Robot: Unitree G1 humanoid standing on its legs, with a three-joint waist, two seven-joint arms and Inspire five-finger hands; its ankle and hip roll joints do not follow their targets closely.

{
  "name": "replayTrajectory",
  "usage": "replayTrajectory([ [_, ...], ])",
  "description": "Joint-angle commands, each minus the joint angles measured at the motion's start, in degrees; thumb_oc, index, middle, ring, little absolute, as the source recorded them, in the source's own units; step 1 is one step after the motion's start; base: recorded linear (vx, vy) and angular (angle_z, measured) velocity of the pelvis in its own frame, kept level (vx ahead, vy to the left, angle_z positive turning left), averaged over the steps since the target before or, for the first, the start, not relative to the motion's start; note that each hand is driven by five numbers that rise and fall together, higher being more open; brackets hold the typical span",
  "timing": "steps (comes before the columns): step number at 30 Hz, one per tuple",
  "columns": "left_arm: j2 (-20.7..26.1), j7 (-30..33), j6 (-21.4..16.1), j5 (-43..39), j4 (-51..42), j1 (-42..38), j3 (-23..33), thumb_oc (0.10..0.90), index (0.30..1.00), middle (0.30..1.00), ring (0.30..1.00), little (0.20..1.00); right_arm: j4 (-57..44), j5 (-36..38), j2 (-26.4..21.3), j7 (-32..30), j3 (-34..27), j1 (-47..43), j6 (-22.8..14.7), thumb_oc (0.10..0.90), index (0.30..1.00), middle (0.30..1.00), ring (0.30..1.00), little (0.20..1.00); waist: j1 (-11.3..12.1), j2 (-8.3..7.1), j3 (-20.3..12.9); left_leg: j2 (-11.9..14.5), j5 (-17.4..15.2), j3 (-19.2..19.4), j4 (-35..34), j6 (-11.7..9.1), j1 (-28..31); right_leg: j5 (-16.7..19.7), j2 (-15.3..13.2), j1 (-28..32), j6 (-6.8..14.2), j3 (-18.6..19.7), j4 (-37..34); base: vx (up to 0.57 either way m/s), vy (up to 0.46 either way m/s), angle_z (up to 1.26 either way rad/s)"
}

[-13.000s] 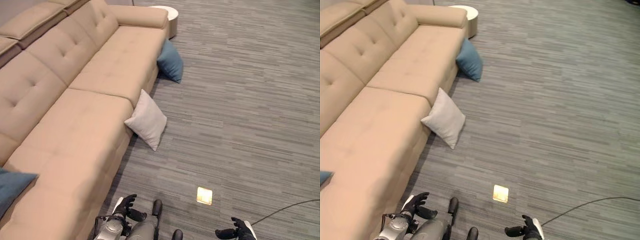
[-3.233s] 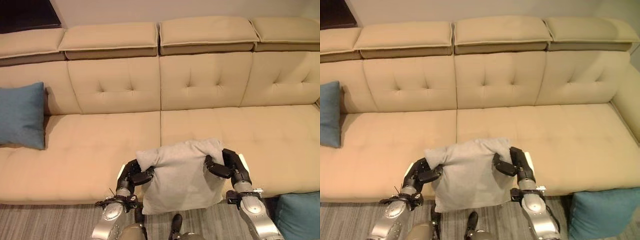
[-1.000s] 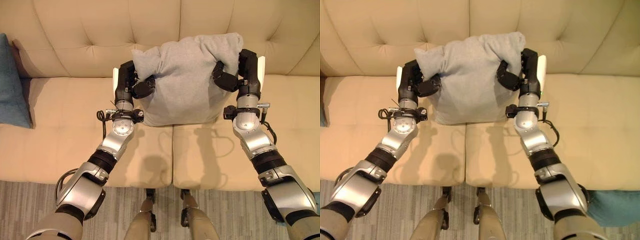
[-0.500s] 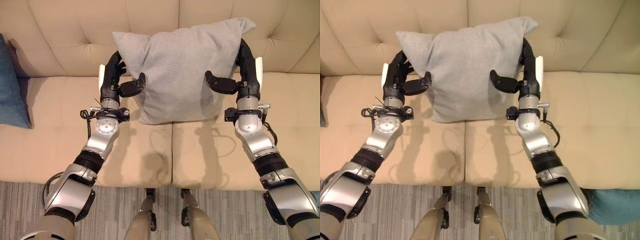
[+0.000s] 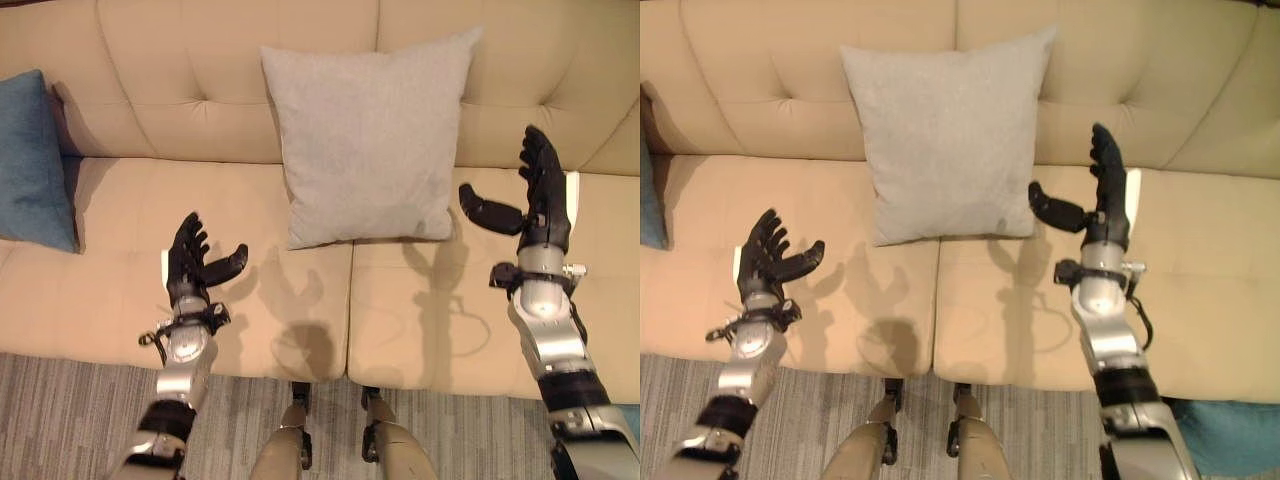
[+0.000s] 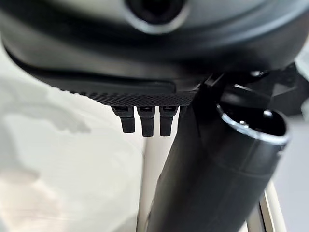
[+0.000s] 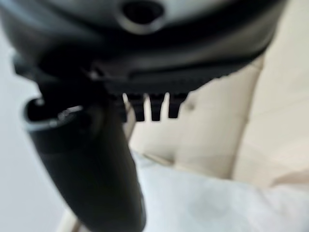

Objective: Pick up all the scattered cushions and arrange them neatly on the sofa.

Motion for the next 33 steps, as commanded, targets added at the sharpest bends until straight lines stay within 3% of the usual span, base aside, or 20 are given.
replayTrajectory([
  [1, 3.3, -2.6, -4.0, 1.9, -0.9, 0.0, 0.1, 0.800, 0.900, 0.900, 0.900, 0.900, -3.3, -3.0, 0.7, 1.3, -2.5, 4.3, -4.4, 0.800, 0.900, 0.900, 0.900, 0.900, 0.4, -3.91, -7.8, -2.5, -4.1, 1.1, 0.1, -0.8, 0.4, -4.6, -0.9, 2.6, 2.8, 1.4, 0.2, 0.00, 0.000, 0.00],
  [7, 1.1, -7.5, -0.7, 5.8, 1.2, 9.8, -1.0, 0.800, 0.900, 0.900, 0.900, 0.900, 0.5, -4.3, 5.4, 5.0, -2.7, 15.2, -2.7, 0.800, 0.900, 0.900, 0.900, 0.900, 0.5, -3.90, -6.7, -2.3, -4.6, 1.5, 0.1, -0.5, 4.8, -5.6, -0.6, 7.3, 2.7, 0.9, 0.2, 0.03, -0.012, -0.01],
  [12, 0.0, -12.1, 3.6, 11.6, 11.6, 18.4, -2.6, 0.800, 0.900, 0.900, 0.900, 0.900, 9.2, -4.7, 9.9, 8.6, -1.6, 23.5, -0.7, 0.800, 0.900, 0.900, 0.900, 0.900, 0.2, -3.58, -6.9, -1.7, -5.8, 1.8, 0.1, -0.2, 11.1, -7.0, -0.5, 13.3, 2.8, 0.5, 0.2, 0.05, -0.021, -0.03],
  [19, -2.7, -11.5, 6.2, 18.4, 31.4, 19.0, -2.5, 0.800, 0.900, 0.900, 0.900, 0.900, 19.6, -4.7, 12.1, 10.2, 1.8, 25.4, 0.6, 0.800, 0.900, 0.900, 0.900, 0.900, 0.3, -3.53, -8.0, -1.2, -7.1, 2.3, 0.1, 0.2, 17.4, -8.7, 0.1, 19.5, 2.2, 0.9, 0.2, 0.01, -0.033, -0.03],
  [24, -2.9, -11.1, 6.4, 19.4, 34.3, 19.2, -2.3, 0.800, 0.900, 0.900, 0.900, 0.900, 24.5, -4.2, 12.2, 10.6, 2.0, 25.9, 1.0, 0.800, 0.900, 0.900, 0.900, 0.900, 0.5, -3.79, -7.7, -0.8, -7.3, 2.1, 0.1, -0.1, 20.1, -9.7, 0.5, 22.6, 1.7, 1.1, 0.2, 0.01, -0.046, 0.03],
  [28, -2.6, -10.8, 6.5, 20.5, 35.4, 17.6, -3.3, 0.800, 0.900, 0.900, 0.900, 0.900, 29.8, -4.1, 12.2, 10.4, 2.8, 25.1, 1.5, 0.800, 0.900, 0.900, 0.900, 0.900, 0.4, -4.39, -6.5, -0.4, -7.4, 2.1, 3.9, -0.7, 19.3, -10.3, 0.3, 24.0, 1.2, 0.1, 0.2, -0.08, -0.059, 0.08],
  [29, -2.6, -10.8, 6.6, 20.7, 35.3, 17.0, -3.8, 0.800, 0.900, 0.900, 0.900, 0.900, 31.6, -4.1, 12.3, 10.4, 3.1, 24.7, 1.9, 0.800, 0.900, 0.900, 0.900, 0.900, 0.5, -4.67, -5.9, -0.4, -8.0, 2.0, 6.0, -0.7, 18.4, -10.1, 0.0, 23.9, 1.2, 0.1, 0.2, -0.20, -0.021, 0.33],
  [30, -2.8, -11.0, 6.7, 21.0, 35.9, 15.9, -4.4, 0.800, 0.900, 0.900, 0.900, 0.900, 34.4, -4.8, 11.9, 10.2, 4.0, 23.3, 2.4, 0.800, 0.900, 0.900, 0.900, 0.900, 1.0, -5.55, -4.9, -2.1, -11.3, 0.1, 11.2, -0.5, 16.9, -9.1, -0.8, 23.3, 1.0, 0.5, 0.4, -0.20, -0.019, 0.29],
  [31, -2.9, -11.0, 6.7, 21.0, 35.9, 15.9, -4.4, 0.800, 0.900, 0.900, 0.900, 0.900, 34.4, -4.8, 11.9, 10.2, 4.0, 23.2, 2.3, 0.800, 0.900, 0.900, 0.900, 0.900, 0.9, -5.51, -4.8, -2.1, -11.5, 0.1, 11.6, -0.5, 16.7, -9.1, -0.8, 23.3, 1.0, 0.5, 0.4, -0.19, -0.002, 0.13],
  [33, -3.5, -11.7, 6.8, 21.1, 37.4, 15.0, -4.7, 0.800, 0.900, 0.900, 0.900, 0.900, 37.9, -4.6, 11.9, 10.3, 4.2, 21.9, 2.8, 0.800, 0.900, 0.900, 0.900, 0.900, 0.9, -6.10, -4.9, -4.0, -14.9, -2.1, 15.7, 0.0, 17.7, -8.2, -1.4, 22.3, 1.2, 1.0, 0.8, -0.15, 0.067, -0.13],
])
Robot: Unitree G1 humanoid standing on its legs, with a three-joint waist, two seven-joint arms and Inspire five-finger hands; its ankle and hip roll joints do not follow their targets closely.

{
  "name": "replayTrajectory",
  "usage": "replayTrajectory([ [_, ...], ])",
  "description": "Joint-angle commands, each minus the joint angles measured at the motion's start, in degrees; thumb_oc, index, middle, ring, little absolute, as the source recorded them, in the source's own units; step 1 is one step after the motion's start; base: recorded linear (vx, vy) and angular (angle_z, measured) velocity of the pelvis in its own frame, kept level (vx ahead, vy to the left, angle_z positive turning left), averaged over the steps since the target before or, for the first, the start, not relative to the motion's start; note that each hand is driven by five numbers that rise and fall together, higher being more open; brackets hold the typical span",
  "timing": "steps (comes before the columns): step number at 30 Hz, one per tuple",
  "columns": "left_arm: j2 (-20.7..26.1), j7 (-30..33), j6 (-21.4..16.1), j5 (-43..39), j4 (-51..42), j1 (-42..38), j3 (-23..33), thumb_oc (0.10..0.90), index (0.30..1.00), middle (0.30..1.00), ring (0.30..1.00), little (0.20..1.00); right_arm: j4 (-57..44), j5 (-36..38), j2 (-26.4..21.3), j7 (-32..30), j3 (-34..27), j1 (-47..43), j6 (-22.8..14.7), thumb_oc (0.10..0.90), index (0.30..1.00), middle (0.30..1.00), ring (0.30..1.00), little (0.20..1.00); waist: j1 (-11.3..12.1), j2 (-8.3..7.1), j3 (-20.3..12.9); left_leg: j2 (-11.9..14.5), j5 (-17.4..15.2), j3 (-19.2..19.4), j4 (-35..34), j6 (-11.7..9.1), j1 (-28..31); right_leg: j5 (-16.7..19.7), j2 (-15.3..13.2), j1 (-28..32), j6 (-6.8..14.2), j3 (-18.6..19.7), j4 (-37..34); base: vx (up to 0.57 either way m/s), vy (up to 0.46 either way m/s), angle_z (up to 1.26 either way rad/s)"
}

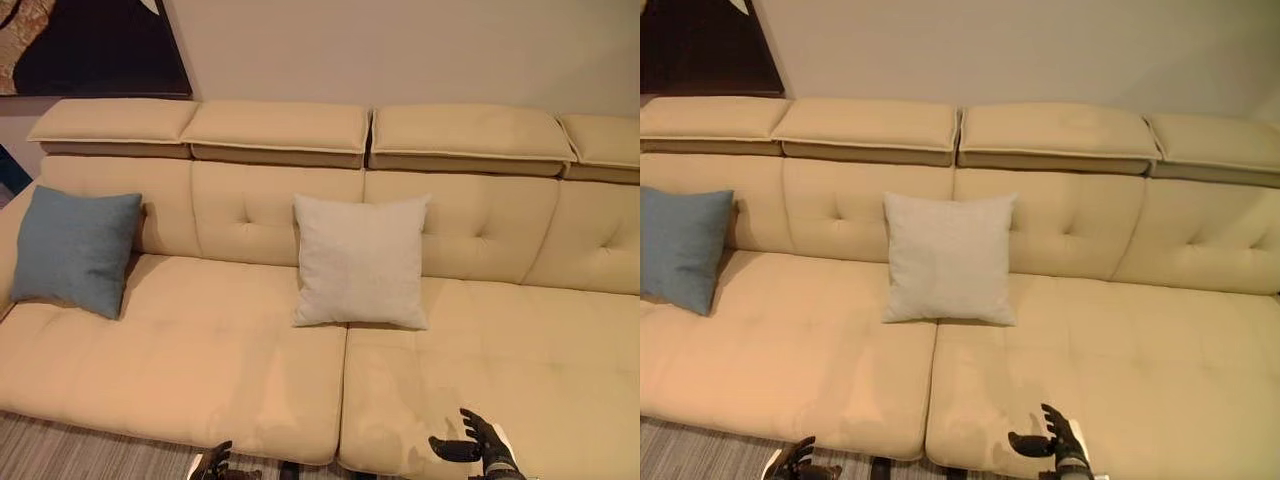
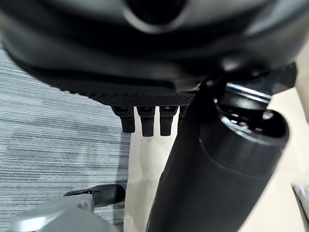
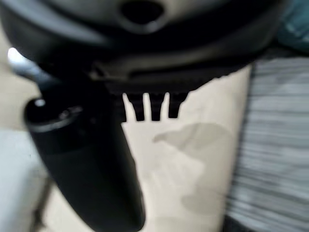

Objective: Pick up all the scattered cushions and arrange them neatly on the sofa.

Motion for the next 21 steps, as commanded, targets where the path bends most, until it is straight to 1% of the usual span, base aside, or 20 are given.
replayTrajectory([
  [1, 1.6, 0.3, -2.2, 1.9, 1.2, -3.6, 1.5, 0.800, 0.900, 0.900, 0.900, 0.900, -0.3, -0.6, -1.5, -1.3, -0.3, -3.2, -1.5, 0.800, 0.900, 0.900, 0.900, 0.900, 0.7, -5.18, 1.9, -6.2, -9.5, -1.2, 10.4, 1.2, 2.5, -2.7, -3.3, 3.6, 4.6, 2.4, -1.2, -0.14, 0.113, -0.33],
  [2, 1.3, 0.1, -2.0, 2.2, 1.6, -3.7, 1.2, 0.800, 0.900, 0.900, 0.900, 0.900, 0.3, -0.5, -1.4, -1.0, -0.2, -3.3, -1.3, 0.800, 0.900, 0.900, 0.900, 0.900, 0.6, -4.93, 1.8, -6.4, -9.9, -2.3, 11.0, 1.4, 3.6, -2.3, -3.1, 3.1, 4.5, 3.0, -0.8, -0.11, 0.147, -0.45],
  [3, 0.8, 0.0, -2.1, 2.2, 1.9, -4.1, 0.7, 0.800, 0.900, 0.900, 0.900, 0.900, 2.4, -0.5, -1.3, -0.8, 0.0, -4.1, -0.9, 0.800, 0.900, 0.900, 0.900, 0.900, 0.4, -4.43, 1.4, -7.1, -10.6, -4.3, 10.9, 1.4, 5.4, -1.8, -2.8, 2.3, 4.6, 3.8, -0.2, -0.10, 0.176, -0.52],
  [4, 0.6, 0.0, -2.1, 2.0, 1.7, -4.3, 0.5, 0.800, 0.900, 0.900, 0.900, 0.900, 2.8, -0.3, -1.3, -0.6, 0.1, -4.4, -0.6, 0.800, 0.900, 0.900, 0.900, 0.900, 0.3, -4.13, 1.2, -7.4, -11.0, -5.4, 9.8, 1.5, 6.5, -1.3, -2.6, 1.6, 4.7, 4.4, 0.1, -0.07, 0.133, -0.40],
  [5, 0.6, 0.0, -2.1, 2.0, 1.7, -4.3, 0.5, 0.800, 0.900, 0.900, 0.900, 0.900, 2.8, -0.3, -1.3, -0.6, 0.1, -4.4, -0.6, 0.800, 0.900, 0.900, 0.900, 0.900, 0.3, -4.09, 1.3, -7.4, -11.0, -5.4, 9.7, 1.5, 6.6, -1.3, -2.6, 1.6, 4.7, 4.4, 0.1, -0.14, 0.142, -0.31],
  [6, 0.5, 0.0, -2.1, 1.9, 0.8, -5.1, -0.2, 0.800, 0.900, 0.900, 0.900, 0.900, 4.2, -0.7, -1.3, -1.0, 0.5, -5.2, -0.3, 0.800, 0.900, 0.900, 0.900, 0.900, 0.1, -4.00, 1.6, -8.2, -12.4, -7.3, 8.0, 2.3, 7.2, -0.1, -2.9, -0.6, 5.2, 4.8, 1.0, -0.17, 0.133, -0.18],
  [8, 0.8, 0.1, -2.2, 2.3, 0.8, -5.9, -0.8, 0.800, 0.900, 0.900, 0.900, 0.900, 5.3, -1.0, -1.1, -1.2, 0.6, -6.0, 0.3, 0.800, 0.900, 0.900, 0.900, 0.900, -0.2, -4.36, 2.1, -8.8, -13.8, -7.3, 6.5, 3.2, 7.3, 1.8, -3.5, -3.0, 6.1, 5.2, 1.3, -0.23, 0.166, -0.20],
  [9, 1.0, 0.3, -2.2, 2.6, 1.1, -6.4, -1.1, 0.800, 0.900, 0.900, 0.900, 0.900, 6.4, -0.8, -1.0, -1.5, 0.5, -6.8, 0.4, 0.800, 0.900, 0.900, 0.900, 0.900, -0.2, -4.69, 2.5, -9.1, -13.9, -7.2, 6.3, 3.5, 7.0, 3.1, -3.7, -4.4, 6.8, 5.7, 1.1, -0.16, 0.107, -0.34],
  [10, 1.0, 0.3, -2.2, 2.6, 1.1, -6.4, -1.1, 0.800, 0.900, 0.900, 0.900, 0.900, 6.4, -0.8, -1.0, -1.5, 0.5, -6.8, 0.4, 0.800, 0.900, 0.900, 0.900, 0.900, -0.1, -4.69, 2.5, -9.1, -13.9, -7.1, 6.3, 3.5, 7.0, 3.1, -3.7, -4.4, 6.8, 5.8, 1.1, -0.27, 0.173, -0.36],
  [11, 1.3, 0.4, -2.2, 3.4, 1.6, -6.9, -1.2, 0.800, 0.900, 0.900, 0.900, 0.900, 7.3, -1.5, -0.7, -1.8, 0.9, -7.1, 0.9, 0.800, 0.900, 0.900, 0.900, 0.900, 0.2, -5.33, 3.1, -10.2, -13.5, -7.4, 5.6, 4.2, 5.9, 5.1, -4.1, -6.6, 8.2, 6.3, 0.0, -0.19, 0.112, -0.30],
  [12, 1.3, 0.4, -2.2, 3.4, 1.7, -6.9, -1.2, 0.800, 0.900, 0.900, 0.900, 0.900, 7.3, -1.5, -0.7, -1.8, 0.9, -7.1, 0.9, 0.800, 0.900, 0.900, 0.900, 0.900, 0.2, -5.35, 3.0, -10.2, -13.5, -7.4, 5.5, 4.2, 5.8, 5.1, -4.1, -6.7, 8.2, 6.4, 0.0, -0.26, 0.152, -0.36],
  [15, 2.1, 0.1, -2.0, 5.2, 3.2, -6.8, -0.6, 0.800, 0.900, 0.900, 0.900, 0.900, 8.8, -2.5, 0.0, -1.7, 1.3, -7.5, 1.7, 0.800, 0.900, 0.900, 0.900, 0.900, 0.9, -6.00, 3.8, -10.5, -12.1, -6.3, 3.7, 4.8, 5.1, 6.3, -4.5, -8.8, 9.8, 6.2, -0.7, -0.18, 0.102, -0.50],
  [16, 2.5, 0.2, -1.9, 5.5, 3.8, -6.9, -0.3, 0.800, 0.900, 0.900, 0.900, 0.900, 8.8, -2.9, 0.4, -1.8, 1.4, -7.6, 1.8, 0.800, 0.900, 0.900, 0.900, 0.900, 1.0, -6.22, 4.5, -10.4, -11.5, -5.8, 3.7, 5.1, 4.5, 6.3, -4.7, -9.8, 10.2, 5.6, 0.3, -0.32, 0.057, -0.34],
  [17, 3.4, 0.0, -1.4, 6.2, 4.4, -7.0, -0.1, 0.800, 0.900, 0.900, 0.900, 0.900, 9.3, -3.0, 0.7, -1.7, 1.7, -7.7, 1.9, 0.800, 0.900, 0.900, 0.900, 0.900, 1.5, -6.33, 5.2, -9.9, -10.4, -4.6, 3.6, 5.5, 3.6, 4.4, -5.1, -9.7, 10.2, 3.8, 2.8, -0.33, 0.034, -0.32],
  [18, 3.7, -0.2, -1.3, 6.5, 4.7, -6.9, 0.0, 0.800, 0.900, 0.900, 0.900, 0.900, 9.7, -3.1, 0.8, -1.5, 1.7, -7.5, 1.9, 0.800, 0.900, 0.900, 0.900, 0.900, 1.7, -6.27, 5.3, -9.7, -9.8, -4.2, 3.3, 5.8, 3.3, 3.4, -5.3, -9.0, 9.6, 3.3, 4.5, -0.30, 0.047, -0.65],
  [19, 3.8, -0.3, -1.3, 6.8, 5.0, -6.7, 0.0, 0.800, 0.900, 0.900, 0.900, 0.900, 10.3, -3.1, 0.6, -1.4, 1.6, -7.2, 1.9, 0.800, 0.900, 0.900, 0.900, 0.900, 2.1, -5.81, 5.5, -9.3, -9.5, -3.8, 2.7, 6.1, 3.7, 2.0, -5.1, -8.1, 9.0, 3.5, 6.9, -0.20, 0.059, -0.86],
  [20, 3.9, -0.4, -1.2, 7.1, 5.3, -6.6, -0.1, 0.800, 0.900, 0.900, 0.900, 0.900, 10.7, -2.9, 0.6, -1.4, 1.4, -7.1, 1.8, 0.800, 0.900, 0.900, 0.900, 0.900, 2.1, -5.69, 5.1, -9.2, -8.8, -3.8, 2.1, 6.3, 3.4, 1.2, -5.1, -7.6, 8.6, 3.6, 8.5, -0.18, 0.065, -0.83],
  [21, 3.9, -0.6, -1.0, 7.3, 5.5, -6.5, -0.2, 0.800, 0.900, 0.900, 0.900, 0.900, 11.4, -2.8, 0.5, -1.2, 1.2, -6.7, 1.9, 0.800, 0.900, 0.900, 0.900, 0.900, 2.5, -5.23, 4.9, -8.8, -8.6, -3.5, 1.7, 6.5, 3.7, -0.5, -4.8, -6.4, 8.2, 3.9, 10.4, -0.12, 0.042, -0.47],
])
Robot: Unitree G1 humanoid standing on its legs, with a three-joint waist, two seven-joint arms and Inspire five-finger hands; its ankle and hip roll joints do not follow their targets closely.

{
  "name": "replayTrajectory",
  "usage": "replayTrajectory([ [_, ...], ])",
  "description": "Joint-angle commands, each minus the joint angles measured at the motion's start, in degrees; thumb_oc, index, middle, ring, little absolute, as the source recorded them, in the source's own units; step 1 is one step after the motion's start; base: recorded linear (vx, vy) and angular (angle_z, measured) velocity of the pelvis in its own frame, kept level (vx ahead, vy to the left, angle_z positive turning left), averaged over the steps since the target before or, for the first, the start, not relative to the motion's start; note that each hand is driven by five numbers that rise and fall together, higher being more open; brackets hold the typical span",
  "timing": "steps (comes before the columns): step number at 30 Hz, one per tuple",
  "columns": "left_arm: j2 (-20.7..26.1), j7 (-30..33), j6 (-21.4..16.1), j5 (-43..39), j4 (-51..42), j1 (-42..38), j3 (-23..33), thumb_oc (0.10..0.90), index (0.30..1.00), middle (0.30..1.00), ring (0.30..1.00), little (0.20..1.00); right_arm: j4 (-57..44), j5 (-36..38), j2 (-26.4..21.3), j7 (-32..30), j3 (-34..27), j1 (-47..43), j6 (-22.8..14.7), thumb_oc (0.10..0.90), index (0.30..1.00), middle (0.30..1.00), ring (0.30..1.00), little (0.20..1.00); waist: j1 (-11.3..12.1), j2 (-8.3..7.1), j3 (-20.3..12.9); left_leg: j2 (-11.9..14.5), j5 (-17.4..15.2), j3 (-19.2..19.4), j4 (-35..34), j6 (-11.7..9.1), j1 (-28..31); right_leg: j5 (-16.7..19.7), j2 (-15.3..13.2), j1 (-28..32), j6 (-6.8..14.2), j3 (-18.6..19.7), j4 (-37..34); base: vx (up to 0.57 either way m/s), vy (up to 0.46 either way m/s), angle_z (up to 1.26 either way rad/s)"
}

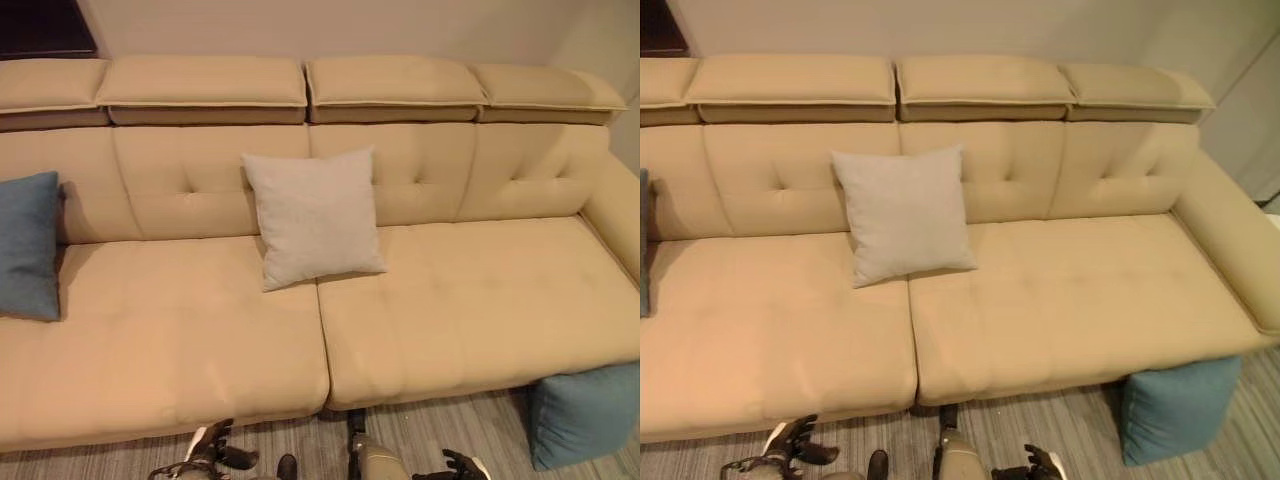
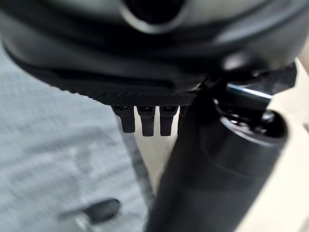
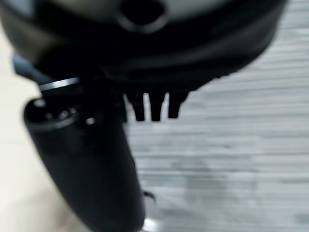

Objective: Pick up all the scattered cushions and arrange them neatly on the sofa.

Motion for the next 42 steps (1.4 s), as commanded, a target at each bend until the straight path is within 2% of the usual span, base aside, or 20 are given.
replayTrajectory([
  [1, 0.1, -0.5, -1.4, 2.3, 0.0, -0.8, 1.3, 0.800, 0.900, 0.900, 0.900, 0.900, -2.0, -0.3, -5.1, -1.4, 0.0, -2.7, -1.7, 0.800, 0.900, 0.900, 0.900, 0.900, 0.9, 0.10, 0.4, -2.5, -4.0, -7.1, -0.4, -2.1, 1.3, 1.2, 1.1, 10.0, -1.3, 0.4, -7.3, -0.16, 0.024, -0.20],
  [2, 0.1, -0.6, -1.2, 2.0, 0.0, -0.7, 1.3, 0.800, 0.900, 0.900, 0.900, 0.900, -1.3, -0.3, -5.1, -1.3, -0.2, -2.4, -1.6, 0.800, 0.900, 0.900, 0.900, 0.900, 1.6, 0.61, -0.5, -1.9, -3.2, -6.2, -0.8, -2.0, 0.7, -1.3, 1.2, 12.2, -2.1, -0.1, -5.0, -0.15, -0.003, -0.21],
  [5, 0.1, -0.7, -1.1, 1.3, -0.6, -0.8, 1.5, 0.800, 0.900, 0.900, 0.900, 0.900, -0.5, -0.6, -4.8, -1.2, 0.0, -2.3, -1.5, 0.800, 0.900, 0.900, 0.900, 0.900, 3.7, 0.83, -2.4, -0.9, -2.2, -4.0, -0.8, -2.2, -1.0, -4.2, -0.3, 17.1, -2.3, -3.1, -4.3, -0.15, -0.043, -0.31],
  [9, 0.1, -0.3, -1.3, 0.5, -1.7, -1.1, 1.3, 0.800, 0.900, 0.900, 0.900, 0.900, -0.9, -0.8, -4.4, -1.5, 0.5, -2.9, -1.3, 0.800, 0.900, 0.900, 0.900, 0.900, 5.5, -0.16, -3.2, -0.6, -1.7, -1.6, -0.8, -3.0, -1.7, -4.3, -1.1, 20.8, -1.9, -5.0, -8.7, -0.10, -0.095, -0.56],
  [11, -0.2, -0.3, -1.3, 0.5, -1.8, -1.3, 1.1, 0.800, 0.900, 0.900, 0.900, 0.900, -0.9, -0.8, -4.3, -1.6, 1.0, -3.1, -1.2, 0.800, 0.900, 0.900, 0.900, 0.900, 5.4, -0.49, -3.6, -0.2, -1.6, -0.7, -0.5, -3.6, -1.9, -4.5, -0.5, 21.7, -1.9, -4.5, -11.8, -0.09, -0.182, -0.37],
  [12, -0.6, 0.0, -1.2, 0.1, -1.8, -2.2, 0.5, 0.800, 0.900, 0.900, 0.900, 0.900, -0.9, -0.4, -4.3, -1.8, 1.2, -3.5, -1.1, 0.800, 0.900, 0.900, 0.900, 0.900, 4.7, -0.44, -3.2, 0.4, -1.1, -0.5, 0.3, -4.5, -2.6, -4.5, 0.7, 21.4, -2.5, -3.1, -13.3, -0.08, -0.168, -0.45],
  [19, -2.1, -0.4, -0.9, 0.9, -1.9, -3.4, -1.7, 0.800, 0.900, 0.900, 0.900, 0.900, 0.1, 0.4, -5.1, -2.4, 0.6, -2.4, -1.4, 0.800, 0.900, 0.900, 0.900, 0.900, 2.3, 0.15, -1.6, 1.7, -1.1, -0.5, 3.4, -6.0, -2.9, -4.4, 2.3, 23.1, -4.2, -2.5, -16.2, -0.06, -0.108, -0.03],
  [20, -2.4, -0.4, -0.8, 1.0, -1.9, -3.4, -2.2, 0.800, 0.900, 0.900, 0.900, 0.900, 0.4, 0.5, -5.1, -2.4, 0.6, -2.3, -1.3, 0.800, 0.900, 0.900, 0.900, 0.900, 2.3, 0.26, -1.2, 1.7, -1.1, -1.3, 4.1, -6.2, -3.1, -4.3, 2.5, 22.9, -4.4, -2.1, -15.9, -0.08, -0.002, -0.24],
  [21, -3.3, -0.1, -0.9, 0.6, -1.7, -3.5, -3.0, 0.800, 0.900, 0.900, 0.900, 0.900, 1.3, 0.6, -5.2, -2.9, 0.5, -1.9, -1.4, 0.800, 0.900, 0.900, 0.900, 0.900, 2.9, 0.17, -0.6, 0.5, -1.5, -7.6, 5.4, -6.8, -3.8, -3.7, 2.6, 22.1, -4.6, -0.1, -15.5, -0.08, 0.003, -0.40],
  [23, -3.6, 0.1, -0.9, 0.2, -1.4, -3.9, -3.2, 0.800, 0.900, 0.900, 0.900, 0.900, 1.8, 0.4, -5.4, -3.1, 0.7, -2.0, -1.2, 0.800, 0.900, 0.900, 0.900, 0.900, 3.4, 0.00, -0.5, -0.6, -2.0, -12.3, 6.1, -7.0, -4.3, -3.0, 2.6, 21.6, -4.4, 1.5, -15.7, -0.02, 0.022, -0.69],
  [24, -3.6, 0.1, -0.9, 0.2, -1.3, -3.9, -3.3, 0.800, 0.900, 0.900, 0.900, 0.900, 1.8, 0.4, -5.4, -3.1, 0.7, -2.0, -1.2, 0.800, 0.900, 0.900, 0.900, 0.900, 3.5, 0.02, -0.5, -0.6, -2.0, -12.2, 6.1, -6.9, -4.3, -3.0, 2.6, 21.6, -4.4, 1.5, -15.7, 0.01, 0.038, -0.94],
  [26, -4.1, 0.3, -1.0, 0.3, -1.0, -4.5, -3.9, 0.800, 0.900, 0.900, 0.900, 0.900, 2.5, 0.1, -5.5, -3.3, 1.0, -2.2, -0.6, 0.800, 0.900, 0.900, 0.900, 0.900, 3.6, 0.30, -0.7, -1.8, -2.2, -16.9, 6.3, -7.2, -4.8, -2.5, 2.7, 21.0, -3.8, 4.5, -16.0, 0.05, 0.125, -0.96],
  [27, -4.2, 0.3, -1.0, 0.5, -0.9, -4.6, -4.1, 0.800, 0.900, 0.900, 0.900, 0.900, 2.5, 0.1, -5.4, -3.3, 0.9, -2.2, -0.5, 0.800, 0.900, 0.900, 0.900, 0.900, 3.6, 0.52, -0.8, -2.0, -2.3, -17.5, 5.6, -7.1, -4.6, -2.4, 2.9, 21.0, -3.6, 5.5, -16.1, 0.04, 0.120, -0.64],
  [30, -4.5, 0.3, -0.7, 1.1, -0.4, -4.9, -4.3, 0.800, 0.900, 0.900, 0.900, 0.900, 2.5, -0.1, -5.5, -3.1, 0.4, -2.1, -0.2, 0.800, 0.900, 0.900, 0.900, 0.900, 3.0, 1.40, -1.2, -1.6, -2.0, -17.6, 2.3, -6.6, -2.7, -2.1, 3.0, 20.3, -3.1, 7.7, -15.9, 0.02, 0.184, -0.74],
  [33, -4.2, 0.2, -0.8, 2.2, -0.8, -5.6, -5.3, 0.800, 0.900, 0.900, 0.900, 0.900, 1.8, 0.3, -5.5, -3.2, -0.2, -2.4, 0.3, 0.800, 0.900, 0.900, 0.900, 0.900, 1.4, 1.96, -0.7, -1.6, -1.1, -14.6, -0.1, -5.6, -2.0, -0.4, 2.1, 16.9, -1.4, 10.5, -14.7, -0.05, 0.280, -0.83],
  [37, -3.5, 0.1, -0.7, 2.9, -1.6, -6.5, -6.1, 0.800, 0.900, 0.900, 0.900, 0.900, 1.1, 0.6, -5.0, -3.3, -0.3, -2.7, 0.5, 0.800, 0.900, 0.900, 0.900, 0.900, 0.7, 1.78, -0.1, -1.1, -0.8, -11.3, -1.5, -4.8, -2.1, 1.0, 1.7, 14.0, -0.2, 11.8, -14.1, -0.10, 0.142, -0.87],
  [39, -2.4, 0.3, -0.7, 3.3, -2.2, -7.3, -6.2, 0.800, 0.900, 0.900, 0.900, 0.900, 0.8, -0.1, -4.5, -3.4, 0.5, -3.4, 0.6, 0.800, 0.900, 0.900, 0.900, 0.900, 1.6, 1.63, 1.2, -0.3, -0.8, -7.7, -0.9, -4.3, -3.1, 1.1, 0.8, 11.8, 0.0, 6.7, -11.2, -0.19, 0.122, -1.07],
  [40, -2.4, 0.3, -0.7, 3.3, -2.2, -7.4, -6.2, 0.800, 0.900, 0.900, 0.900, 0.900, 0.8, -0.1, -4.5, -3.4, 0.4, -3.4, 0.6, 0.800, 0.900, 0.900, 0.900, 0.900, 1.7, 1.64, 1.3, -0.3, -0.8, -7.7, -0.8, -4.3, -3.0, 1.0, 0.9, 11.8, 0.0, 6.7, -11.1, -0.11, 0.045, -1.17],
  [42, -1.4, 0.4, -0.4, 3.7, -1.9, -6.7, -5.4, 0.800, 0.900, 0.900, 0.900, 0.900, 1.2, -0.9, -4.4, -3.1, 1.0, -2.9, 0.6, 0.800, 0.900, 0.900, 0.900, 0.900, 2.6, 1.69, 1.1, 0.6, -0.4, -5.4, -1.0, -4.0, -3.2, -1.4, 0.2, 13.0, -1.0, -0.4, -7.3, -0.10, 0.072, -0.58],
])
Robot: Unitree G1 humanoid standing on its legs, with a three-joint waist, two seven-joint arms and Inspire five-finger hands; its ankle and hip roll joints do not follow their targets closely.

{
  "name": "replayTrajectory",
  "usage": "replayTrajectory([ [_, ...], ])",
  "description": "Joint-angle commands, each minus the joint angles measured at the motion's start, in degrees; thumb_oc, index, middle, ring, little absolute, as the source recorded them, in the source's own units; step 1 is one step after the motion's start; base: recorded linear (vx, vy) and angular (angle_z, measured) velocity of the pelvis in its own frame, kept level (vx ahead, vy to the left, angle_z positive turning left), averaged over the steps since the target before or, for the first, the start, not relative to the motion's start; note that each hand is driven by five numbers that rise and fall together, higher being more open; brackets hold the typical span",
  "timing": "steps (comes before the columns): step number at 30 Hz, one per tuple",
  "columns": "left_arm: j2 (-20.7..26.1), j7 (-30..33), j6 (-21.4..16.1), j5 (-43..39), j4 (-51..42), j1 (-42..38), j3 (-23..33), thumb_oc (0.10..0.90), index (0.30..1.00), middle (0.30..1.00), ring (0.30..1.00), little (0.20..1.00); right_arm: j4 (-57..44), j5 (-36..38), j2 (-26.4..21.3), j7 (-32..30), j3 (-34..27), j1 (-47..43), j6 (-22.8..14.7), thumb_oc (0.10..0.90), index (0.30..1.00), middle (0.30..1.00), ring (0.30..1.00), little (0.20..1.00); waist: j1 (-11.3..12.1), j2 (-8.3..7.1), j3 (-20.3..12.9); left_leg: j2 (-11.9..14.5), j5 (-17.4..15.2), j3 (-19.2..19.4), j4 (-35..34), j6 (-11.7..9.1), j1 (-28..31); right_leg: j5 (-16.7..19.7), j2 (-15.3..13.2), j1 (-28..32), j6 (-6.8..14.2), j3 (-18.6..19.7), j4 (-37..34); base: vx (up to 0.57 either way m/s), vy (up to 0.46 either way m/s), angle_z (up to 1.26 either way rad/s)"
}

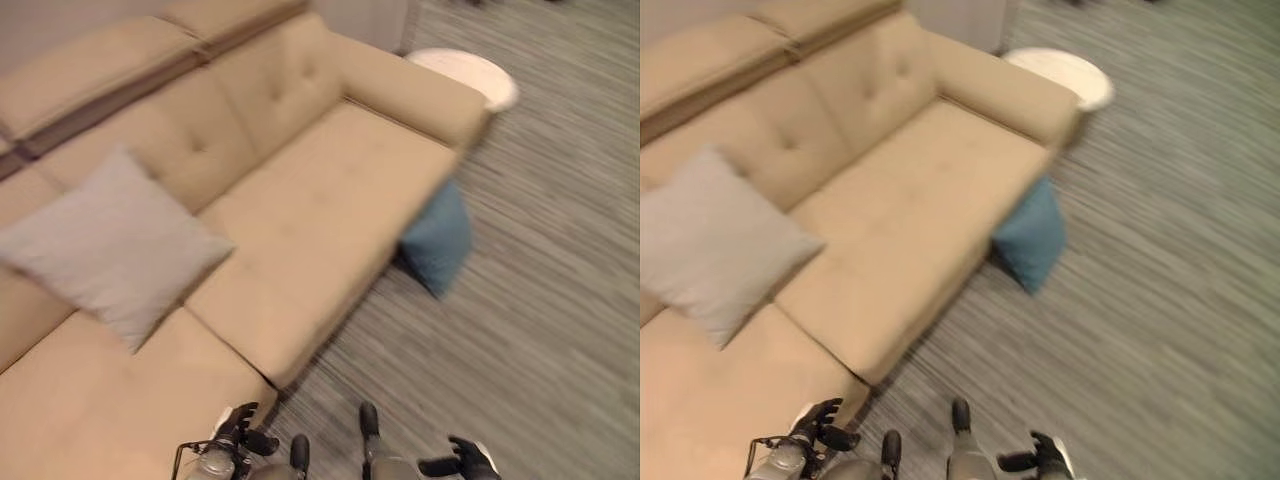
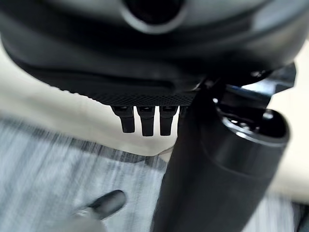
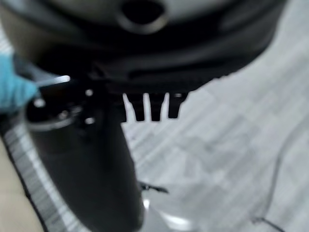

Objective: Pick up all the scattered cushions and arrange them neatly on the sofa.

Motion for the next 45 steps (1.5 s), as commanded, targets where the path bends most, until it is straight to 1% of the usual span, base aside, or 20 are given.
replayTrajectory([
  [1, 1.9, 0.4, -1.5, 1.3, -0.3, 1.0, 1.9, 0.800, 0.900, 0.900, 0.900, 0.900, -0.9, -1.0, -4.3, -1.6, 0.2, 0.0, -0.7, 0.800, 0.900, 0.900, 0.900, 0.900, 4.2, -0.44, -1.1, 1.9, -1.3, -5.4, -0.5, -4.5, 0.1, -6.4, 0.6, 5.3, -0.4, -5.8, 4.9, -0.06, 0.058, -0.71],
  [7, 2.0, 0.2, -1.5, 1.2, 0.0, 2.5, 3.0, 0.800, 0.900, 0.900, 0.900, 0.900, -0.8, -0.8, -4.4, -1.6, -0.2, 0.6, -0.8, 0.800, 0.900, 0.900, 0.900, 0.900, 6.7, -1.20, -2.6, 2.3, -1.6, -1.2, 0.7, -4.7, 0.1, -8.3, 0.0, 9.9, -1.3, -10.8, 2.9, -0.02, -0.036, -0.57],
  [12, 1.2, -0.2, -1.3, 0.6, -0.3, 3.0, 3.2, 0.800, 0.900, 0.900, 0.900, 0.900, -1.8, 0.4, -4.7, -1.7, -0.1, 1.2, -1.2, 0.800, 0.900, 0.900, 0.900, 0.900, 6.8, -1.69, -2.4, 2.8, -2.8, -0.3, 5.4, -5.8, 0.2, -8.2, 2.2, 12.0, -2.7, -8.4, -0.8, 0.05, -0.156, -0.41],
  [16, 0.1, -0.1, -1.0, 1.0, -0.3, 2.4, 1.4, 0.800, 0.900, 0.900, 0.900, 0.900, -3.1, 2.4, -5.2, -2.2, -0.8, 1.4, -1.9, 0.800, 0.900, 0.900, 0.900, 0.900, 5.5, -1.62, -1.0, 4.8, -3.1, -0.2, 14.4, -7.0, -2.7, -9.0, 3.1, 13.5, -4.4, -7.8, -1.7, 0.01, -0.184, -0.08],
  [17, -0.6, 0.2, -0.8, 0.8, -0.5, 2.1, 0.9, 0.800, 0.900, 0.900, 0.900, 0.900, -3.3, 3.7, -5.4, -2.5, -1.6, 1.5, -2.1, 0.800, 0.900, 0.900, 0.900, 0.900, 5.1, -1.56, -0.5, 5.3, -1.8, -0.8, 18.7, -7.3, -4.6, -9.4, 3.4, 13.9, -5.1, -7.1, -1.3, 0.01, -0.074, 0.04],
  [19, -0.9, 0.2, -0.7, 0.7, -0.5, 2.0, 0.4, 0.800, 0.900, 0.900, 0.900, 0.900, -3.4, 4.4, -5.4, -2.5, -1.9, 1.5, -2.1, 0.800, 0.900, 0.900, 0.900, 0.900, 5.3, -1.24, -0.1, 4.5, -2.0, -2.2, 20.3, -7.1, -5.5, -9.5, 3.9, 14.0, -5.3, -6.2, -1.0, 0.03, -0.060, -0.26],
  [22, -1.3, 0.1, -0.7, 0.5, -0.6, 1.7, -0.7, 0.800, 0.900, 0.900, 0.900, 0.900, -3.1, 5.5, -5.3, -2.9, -2.3, 1.8, -2.2, 0.800, 0.900, 0.900, 0.900, 0.900, 5.7, -1.44, -0.8, 0.3, -3.2, -6.3, 16.9, -6.5, -6.9, -9.9, 4.4, 14.8, -5.1, -3.9, -1.3, 0.14, -0.048, -0.45],
  [23, -1.4, 0.1, -0.7, 0.5, -0.5, 1.4, -1.0, 0.800, 0.900, 0.900, 0.900, 0.900, -2.8, 5.6, -5.4, -3.2, -2.5, 1.8, -2.2, 0.800, 0.900, 0.900, 0.900, 0.900, 5.8, -1.37, -1.0, -0.6, -2.5, -7.0, 15.5, -6.6, -8.1, -10.1, 4.8, 15.4, -5.1, -3.2, -1.6, 0.28, -0.011, -0.63],
  [24, -1.6, 0.2, -0.6, 0.6, -0.2, 1.1, -1.5, 0.800, 0.900, 0.900, 0.900, 0.900, -2.4, 5.8, -5.4, -3.4, -2.7, 1.9, -1.9, 0.800, 0.900, 0.900, 0.900, 0.900, 6.1, -0.64, -1.6, -2.1, 0.5, -8.2, 11.4, -6.9, -9.6, -10.8, 6.5, 16.4, -5.1, -1.6, -1.8, 0.22, -0.002, -0.43],
  [25, -1.6, 0.2, -0.6, 0.6, -0.2, 1.1, -1.6, 0.800, 0.900, 0.900, 0.900, 0.900, -2.4, 5.9, -5.4, -3.4, -2.7, 1.9, -1.9, 0.800, 0.900, 0.900, 0.900, 0.900, 6.2, -0.72, -1.5, -2.2, 0.6, -8.1, 11.1, -6.8, -9.3, -10.9, 6.4, 16.5, -5.1, -1.5, -1.8, 0.26, 0.019, -0.38],
  [26, -1.4, 0.2, -0.7, 0.7, -0.5, 1.1, -1.8, 0.800, 0.900, 0.900, 0.900, 0.900, -2.3, 6.2, -5.4, -3.6, -2.7, 2.1, -1.9, 0.800, 0.900, 0.900, 0.900, 0.900, 6.7, 0.11, -1.7, -3.0, 3.2, -9.2, 8.1, -7.4, -10.4, -11.6, 7.9, 17.2, -5.3, 0.4, -1.5, 0.11, 0.009, -0.45],
  [28, -1.2, 0.1, -0.7, 0.7, -0.4, 1.2, -1.4, 0.800, 0.900, 0.900, 0.900, 0.900, -2.2, 6.0, -5.5, -3.4, -2.8, 2.5, -1.7, 0.800, 0.900, 0.900, 0.900, 0.900, 6.9, 0.41, -2.6, -2.6, 3.3, -9.1, 5.2, -6.9, -8.6, -12.9, 8.6, 18.1, -5.4, 2.0, -1.1, 0.24, 0.065, -0.60],
  [33, -1.2, 0.1, -0.6, 0.8, -0.1, 1.6, -1.3, 0.800, 0.900, 0.900, 0.900, 0.900, -1.7, 5.4, -5.2, -3.2, -2.9, 3.0, -1.5, 0.800, 0.900, 0.900, 0.900, 0.900, 6.4, 0.21, -4.0, -3.2, 2.6, -9.7, 5.3, -5.9, -6.9, -13.7, 8.0, 18.6, -5.0, 3.5, -0.4, 0.17, 0.082, -0.76],
  [36, -0.8, 0.0, -0.6, 0.2, -0.7, 2.4, -0.1, 0.800, 0.900, 0.900, 0.900, 0.900, -1.2, 4.5, -4.2, -2.4, -2.3, 2.6, -1.0, 0.800, 0.900, 0.900, 0.900, 0.900, 7.5, -0.04, -5.3, -2.5, 0.7, -7.9, 4.4, -4.2, -3.9, -13.5, 6.6, 17.7, -3.1, 5.0, 4.6, 0.21, 0.126, -0.53],
  [37, -0.3, 0.2, -0.5, 0.0, -1.1, 2.2, 0.3, 0.800, 0.900, 0.900, 0.900, 0.900, -1.5, 4.8, -3.8, -2.1, -2.3, 1.7, -1.1, 0.800, 0.900, 0.900, 0.900, 0.900, 7.6, 0.16, -4.9, -1.7, -0.1, -7.2, 4.0, -3.4, -2.4, -11.9, 6.0, 14.5, -1.0, 4.3, 11.3, 0.12, 0.059, -1.03],
  [38, -0.3, 0.2, -0.5, 0.0, -1.1, 2.2, 0.3, 0.800, 0.900, 0.900, 0.900, 0.900, -1.5, 4.8, -3.8, -2.1, -2.3, 1.7, -1.1, 0.800, 0.900, 0.900, 0.900, 0.900, 7.7, 0.13, -4.9, -1.7, -0.1, -7.1, 4.0, -3.4, -2.4, -12.0, 5.9, 14.4, -1.0, 4.4, 11.4, 0.10, 0.056, -1.04],
  [39, 0.4, 0.7, -0.6, -0.3, -1.1, 2.1, 0.9, 0.800, 0.900, 0.900, 0.900, 0.900, -2.0, 5.0, -3.6, -1.8, -2.0, 0.4, -1.1, 0.800, 0.900, 0.900, 0.900, 0.900, 7.6, 0.94, -3.9, -0.8, -1.0, -6.4, 3.8, -2.6, -0.8, -7.9, 4.1, 9.6, 1.9, 1.5, 18.3, 0.06, 0.027, -0.27],
  [40, 0.6, 0.9, -0.6, -0.7, -1.2, 2.2, 1.3, 0.800, 0.900, 0.900, 0.900, 0.900, -2.0, 4.9, -3.6, -1.8, -1.9, 0.2, -1.0, 0.800, 0.900, 0.900, 0.900, 0.900, 7.8, 1.47, -3.7, -0.1, -1.4, -6.0, 3.5, -2.6, -0.1, -7.6, 2.3, 7.7, 2.3, -1.1, 19.5, 0.11, 0.014, -0.26],
  [42, 0.6, 1.0, -0.8, -1.2, -1.1, 2.7, 2.3, 0.800, 0.900, 0.900, 0.900, 0.900, -1.9, 4.2, -3.8, -1.6, -1.8, -0.5, -0.8, 0.800, 0.900, 0.900, 0.900, 0.900, 8.2, 2.24, -3.5, 0.9, -2.5, -5.4, 2.4, -2.9, 1.9, -9.0, -2.0, 6.8, 1.0, -7.2, 15.7, 0.16, -0.050, -0.49],
  [45, 0.5, 0.8, -0.9, -1.1, -0.1, 3.2, 2.9, 0.800, 0.900, 0.900, 0.900, 0.900, -1.8, 3.3, -4.4, -1.4, -1.4, -1.1, -0.5, 0.800, 0.900, 0.900, 0.900, 0.900, 7.6, 2.18, -3.3, 1.0, -3.5, -4.7, -0.3, -3.1, 5.2, -6.2, -4.0, 4.9, 0.3, -10.4, 7.8, 0.21, -0.123, -0.30],
])
